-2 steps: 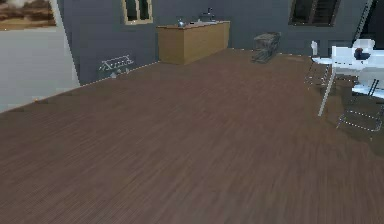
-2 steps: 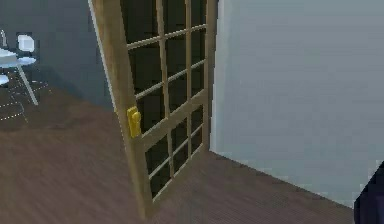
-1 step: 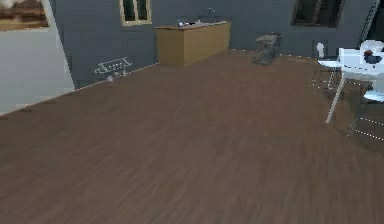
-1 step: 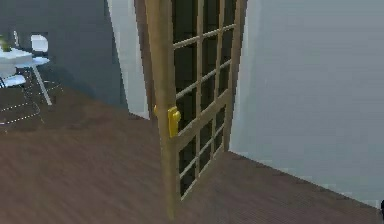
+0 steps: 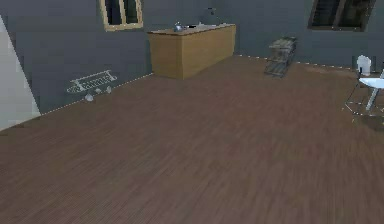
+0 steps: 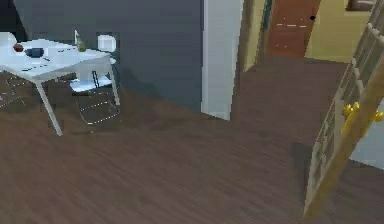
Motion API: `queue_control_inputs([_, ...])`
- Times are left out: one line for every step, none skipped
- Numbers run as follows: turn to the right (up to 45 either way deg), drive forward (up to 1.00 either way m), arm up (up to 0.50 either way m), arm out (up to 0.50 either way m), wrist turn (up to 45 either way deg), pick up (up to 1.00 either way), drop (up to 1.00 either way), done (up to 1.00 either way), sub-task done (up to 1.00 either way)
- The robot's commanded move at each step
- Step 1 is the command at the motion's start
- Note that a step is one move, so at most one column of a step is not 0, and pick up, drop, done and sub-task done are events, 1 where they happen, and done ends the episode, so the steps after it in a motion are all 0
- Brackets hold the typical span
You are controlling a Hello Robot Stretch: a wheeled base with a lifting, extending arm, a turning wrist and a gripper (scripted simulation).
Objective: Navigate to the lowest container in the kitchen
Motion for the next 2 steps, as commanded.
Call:
queue_control_inputs([0.0, 1.0, 0.0, 0.0, 0.0, 0.0, 0.0, 0.0, 0.0])
queue_control_inputs([0.0, 1.0, 0.0, 0.0, 0.0, 0.0, 0.0, 0.0, 0.0])
